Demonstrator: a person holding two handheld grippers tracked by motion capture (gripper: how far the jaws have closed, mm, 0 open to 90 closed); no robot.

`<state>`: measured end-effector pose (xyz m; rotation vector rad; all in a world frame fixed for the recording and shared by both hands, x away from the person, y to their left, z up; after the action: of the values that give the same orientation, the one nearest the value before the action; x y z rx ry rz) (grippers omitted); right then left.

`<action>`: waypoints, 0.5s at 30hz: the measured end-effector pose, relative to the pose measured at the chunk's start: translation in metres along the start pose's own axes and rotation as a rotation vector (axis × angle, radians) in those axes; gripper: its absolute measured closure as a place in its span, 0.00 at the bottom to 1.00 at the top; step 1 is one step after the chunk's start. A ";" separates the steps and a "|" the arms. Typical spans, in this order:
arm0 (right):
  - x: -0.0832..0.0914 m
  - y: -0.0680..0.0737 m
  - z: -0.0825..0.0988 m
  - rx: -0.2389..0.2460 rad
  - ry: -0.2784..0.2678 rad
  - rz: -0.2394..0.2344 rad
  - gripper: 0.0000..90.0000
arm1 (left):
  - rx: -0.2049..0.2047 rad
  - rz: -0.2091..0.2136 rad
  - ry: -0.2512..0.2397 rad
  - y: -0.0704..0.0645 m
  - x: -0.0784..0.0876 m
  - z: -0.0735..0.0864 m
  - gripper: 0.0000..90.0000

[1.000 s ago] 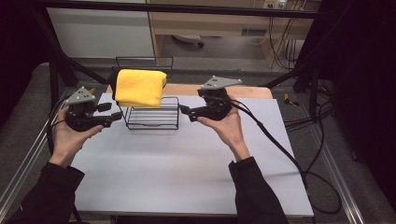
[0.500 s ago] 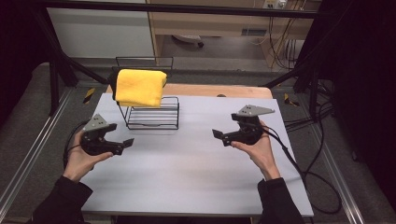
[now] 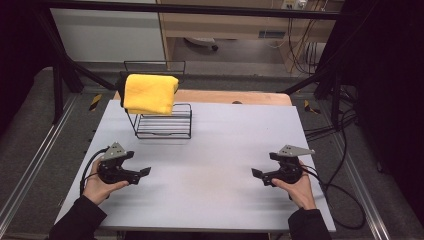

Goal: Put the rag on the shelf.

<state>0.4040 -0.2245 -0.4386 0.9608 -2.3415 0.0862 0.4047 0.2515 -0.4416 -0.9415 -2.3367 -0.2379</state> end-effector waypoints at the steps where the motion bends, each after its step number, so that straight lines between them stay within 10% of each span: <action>1: 0.002 -0.002 0.005 0.005 0.007 0.001 0.01 | -0.004 0.003 0.004 0.000 -0.001 0.002 0.10; 15: 0.012 -0.011 0.038 -0.008 0.049 0.010 0.01 | -0.012 0.009 0.025 -0.002 -0.006 0.025 0.10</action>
<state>0.3849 -0.2505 -0.4651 0.9330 -2.3001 0.1025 0.3950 0.2560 -0.4648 -0.9492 -2.3107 -0.2590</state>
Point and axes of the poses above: each handheld gripper's, and its own axes: x roughly backward along the jaws, z roughly out of its underside, y roughly to its left, the point moved 4 cm from there along -x, roughly forward along the jaws, and after that the axes turned 1 degree about y, right-handed, at the moved point
